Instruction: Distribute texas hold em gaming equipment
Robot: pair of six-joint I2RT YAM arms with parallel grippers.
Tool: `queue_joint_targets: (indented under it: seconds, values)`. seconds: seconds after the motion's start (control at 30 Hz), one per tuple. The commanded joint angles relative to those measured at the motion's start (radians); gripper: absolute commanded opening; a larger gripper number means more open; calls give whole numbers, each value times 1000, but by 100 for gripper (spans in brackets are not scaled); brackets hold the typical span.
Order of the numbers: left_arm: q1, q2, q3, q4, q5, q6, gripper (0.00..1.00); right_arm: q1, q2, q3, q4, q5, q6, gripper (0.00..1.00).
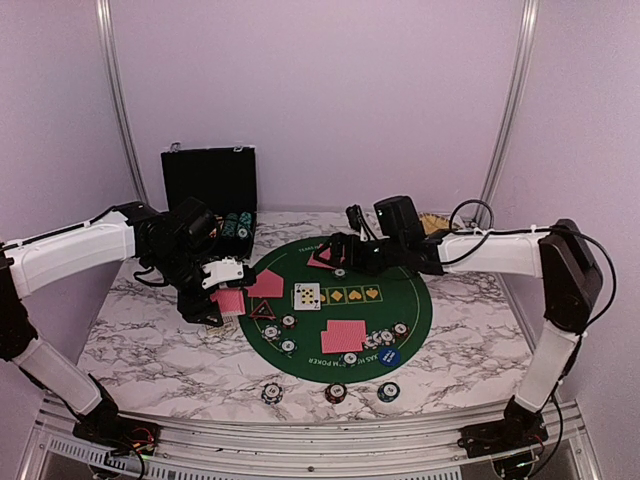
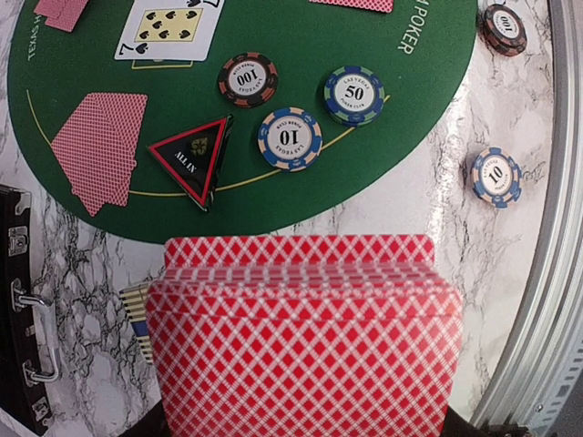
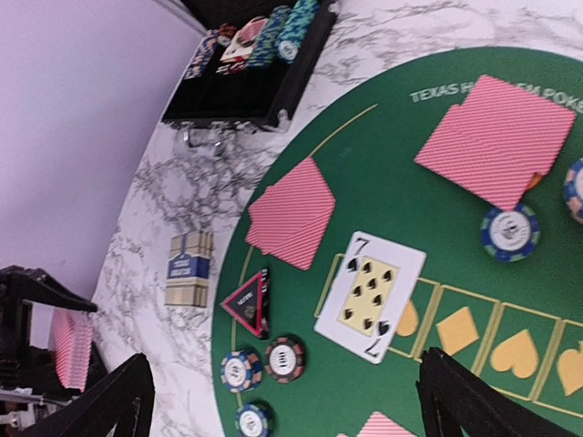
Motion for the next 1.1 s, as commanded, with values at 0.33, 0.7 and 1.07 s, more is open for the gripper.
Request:
queue_joint_targets:
  seconds: [0.33, 0.7, 1.07]
  values:
    - [-7, -6, 62, -18, 38, -13, 8, 168, 145, 59, 255, -339, 286, 99]
    - [-13, 5, 64, -15, 35, -20, 8, 222, 225, 56, 506, -412, 461, 99]
    - [-19, 3, 66, -11, 38, -26, 8, 238, 276, 88, 561, -429, 513, 99]
